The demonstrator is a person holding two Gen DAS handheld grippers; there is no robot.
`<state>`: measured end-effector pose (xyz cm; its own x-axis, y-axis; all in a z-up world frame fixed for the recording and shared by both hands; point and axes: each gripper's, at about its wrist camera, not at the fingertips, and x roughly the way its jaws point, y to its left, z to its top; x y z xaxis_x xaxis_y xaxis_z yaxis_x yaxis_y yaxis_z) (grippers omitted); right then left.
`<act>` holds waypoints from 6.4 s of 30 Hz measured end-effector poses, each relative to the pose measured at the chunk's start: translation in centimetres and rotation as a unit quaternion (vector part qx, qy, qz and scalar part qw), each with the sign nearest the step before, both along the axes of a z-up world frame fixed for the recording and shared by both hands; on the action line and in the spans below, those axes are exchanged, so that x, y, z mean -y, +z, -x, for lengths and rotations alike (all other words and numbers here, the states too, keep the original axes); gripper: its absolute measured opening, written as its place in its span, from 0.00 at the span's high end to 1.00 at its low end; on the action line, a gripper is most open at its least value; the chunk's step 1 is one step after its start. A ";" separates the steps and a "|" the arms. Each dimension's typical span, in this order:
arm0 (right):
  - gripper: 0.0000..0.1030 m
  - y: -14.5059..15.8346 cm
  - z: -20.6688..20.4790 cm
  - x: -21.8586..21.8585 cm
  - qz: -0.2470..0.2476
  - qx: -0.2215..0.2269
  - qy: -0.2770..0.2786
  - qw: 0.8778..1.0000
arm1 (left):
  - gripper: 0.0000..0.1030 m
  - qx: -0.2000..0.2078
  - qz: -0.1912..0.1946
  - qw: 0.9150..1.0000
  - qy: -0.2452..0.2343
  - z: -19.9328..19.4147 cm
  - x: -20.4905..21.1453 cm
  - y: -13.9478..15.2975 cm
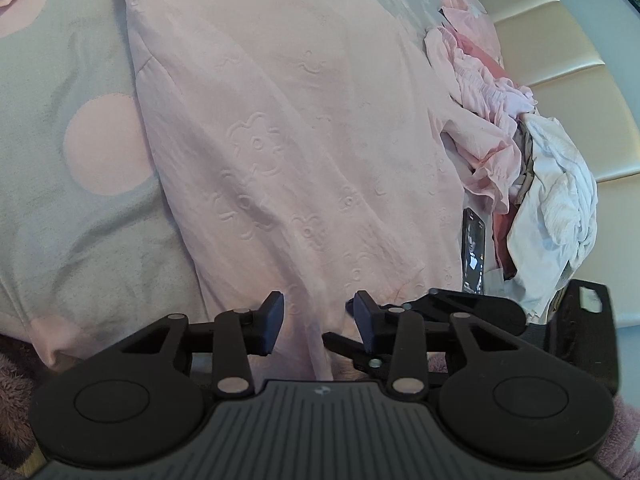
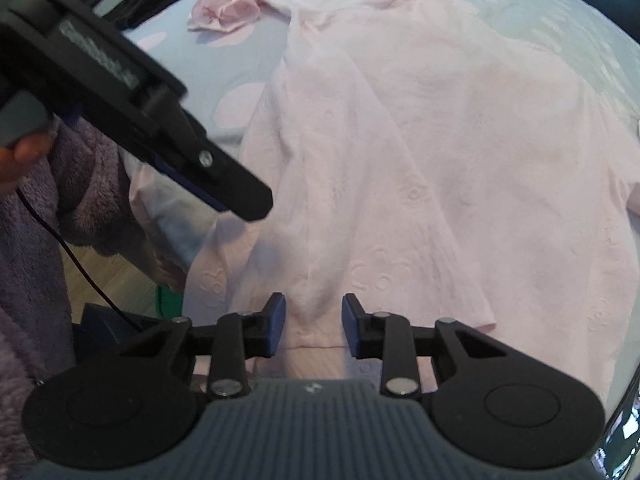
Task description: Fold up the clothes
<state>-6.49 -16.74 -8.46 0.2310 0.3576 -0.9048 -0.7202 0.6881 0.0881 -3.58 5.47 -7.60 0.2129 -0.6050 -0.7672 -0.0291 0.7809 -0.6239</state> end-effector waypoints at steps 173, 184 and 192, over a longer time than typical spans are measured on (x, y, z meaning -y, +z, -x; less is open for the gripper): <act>0.72 21.6 -26.9 -14.1 0.002 0.125 -0.076 0.989 | 0.56 0.108 -0.136 0.985 0.023 -16.8 -12.1 7.3; 0.71 17.1 -27.5 -0.2 0.018 0.112 -0.185 0.976 | 0.50 0.104 -0.147 0.983 -0.031 -17.7 -9.0 4.9; 0.71 9.3 -24.1 6.1 0.029 0.110 -0.189 0.975 | 0.50 0.079 -0.142 0.984 -0.070 -18.3 -4.9 1.2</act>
<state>17.59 -22.85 0.83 0.5271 0.1585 -0.8349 -0.4103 0.9078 -0.0867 14.76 10.36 -6.38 0.2729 -0.4036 -0.8733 0.1720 0.9136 -0.3685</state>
